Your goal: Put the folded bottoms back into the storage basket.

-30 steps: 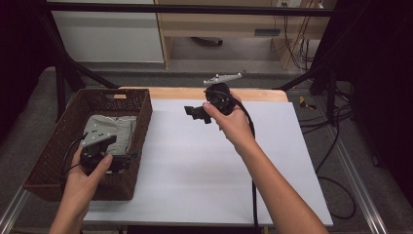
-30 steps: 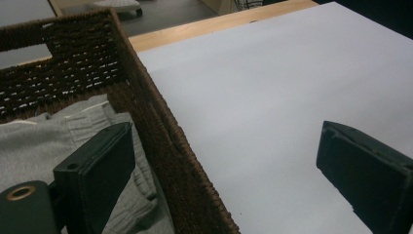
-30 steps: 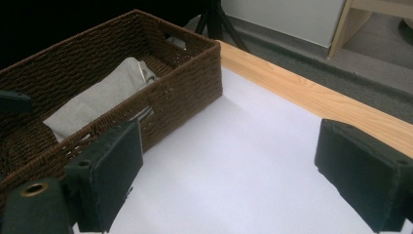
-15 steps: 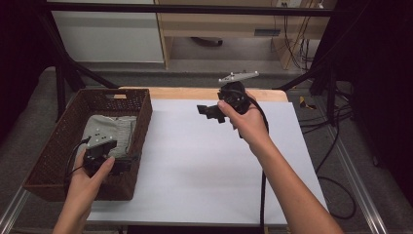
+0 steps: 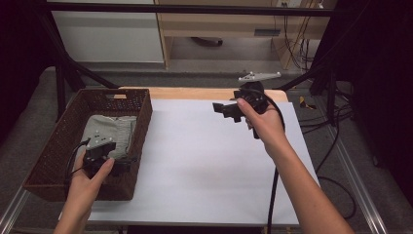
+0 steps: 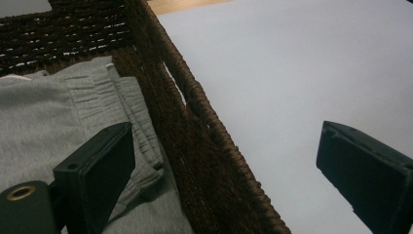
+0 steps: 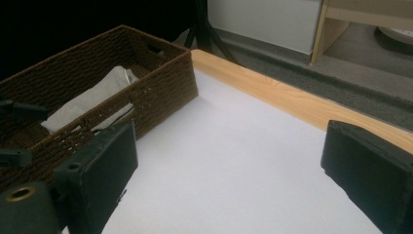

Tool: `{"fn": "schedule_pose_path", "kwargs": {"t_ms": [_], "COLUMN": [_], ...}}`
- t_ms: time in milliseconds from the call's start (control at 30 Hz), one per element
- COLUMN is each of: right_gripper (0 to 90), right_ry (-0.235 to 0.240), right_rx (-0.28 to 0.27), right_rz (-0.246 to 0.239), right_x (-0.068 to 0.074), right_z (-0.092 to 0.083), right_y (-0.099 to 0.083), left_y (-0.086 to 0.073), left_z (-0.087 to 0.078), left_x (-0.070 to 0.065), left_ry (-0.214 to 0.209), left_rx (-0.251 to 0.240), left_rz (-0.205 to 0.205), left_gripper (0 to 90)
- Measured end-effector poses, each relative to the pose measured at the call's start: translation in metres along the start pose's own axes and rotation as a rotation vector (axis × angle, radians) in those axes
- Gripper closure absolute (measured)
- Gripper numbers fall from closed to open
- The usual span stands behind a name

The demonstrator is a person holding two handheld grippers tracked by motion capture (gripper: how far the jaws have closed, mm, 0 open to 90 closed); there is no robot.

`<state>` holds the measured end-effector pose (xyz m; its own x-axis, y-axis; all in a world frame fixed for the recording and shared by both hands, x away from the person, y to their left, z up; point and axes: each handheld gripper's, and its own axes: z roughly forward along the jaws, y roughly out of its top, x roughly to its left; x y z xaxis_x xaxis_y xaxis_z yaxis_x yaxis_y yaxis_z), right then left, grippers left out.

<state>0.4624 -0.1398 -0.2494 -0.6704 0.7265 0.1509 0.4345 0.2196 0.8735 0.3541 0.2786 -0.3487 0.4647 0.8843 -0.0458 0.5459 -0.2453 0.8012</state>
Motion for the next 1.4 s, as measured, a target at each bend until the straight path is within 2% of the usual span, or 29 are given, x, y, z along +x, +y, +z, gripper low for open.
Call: {"fn": "schedule_pose_path", "kwargs": {"t_ms": [267,433,700,1000,1400], "right_gripper": [6.6,6.6,7.0,8.3,6.3], "right_ry": [-0.044,-0.050,-0.060,-0.103,-0.125], "right_rx": [-0.002,0.005,0.012,0.010,0.006], "right_rz": [0.016,0.017,0.059,0.087,0.110], "right_x": [-0.015,-0.022,-0.035,-0.051,-0.062], "right_z": [-0.016,-0.022,-0.032,-0.046,-0.060], "right_y": [-0.012,-0.019,-0.038,-0.054,-0.069], "left_y": [-0.001,-0.002,-0.002,-0.002,-0.003], "left_z": [0.001,0.000,0.001,0.001,0.001], "left_x": [-0.001,-0.001,0.000,-0.001,-0.001], "left_ry": [0.005,0.009,0.006,0.008,0.004], "left_rx": [0.007,0.000,0.003,0.009,0.007], "left_rz": [0.001,0.005,0.001,0.007,0.002], "left_gripper": [7.2,7.2,7.2,7.2,7.2]}}
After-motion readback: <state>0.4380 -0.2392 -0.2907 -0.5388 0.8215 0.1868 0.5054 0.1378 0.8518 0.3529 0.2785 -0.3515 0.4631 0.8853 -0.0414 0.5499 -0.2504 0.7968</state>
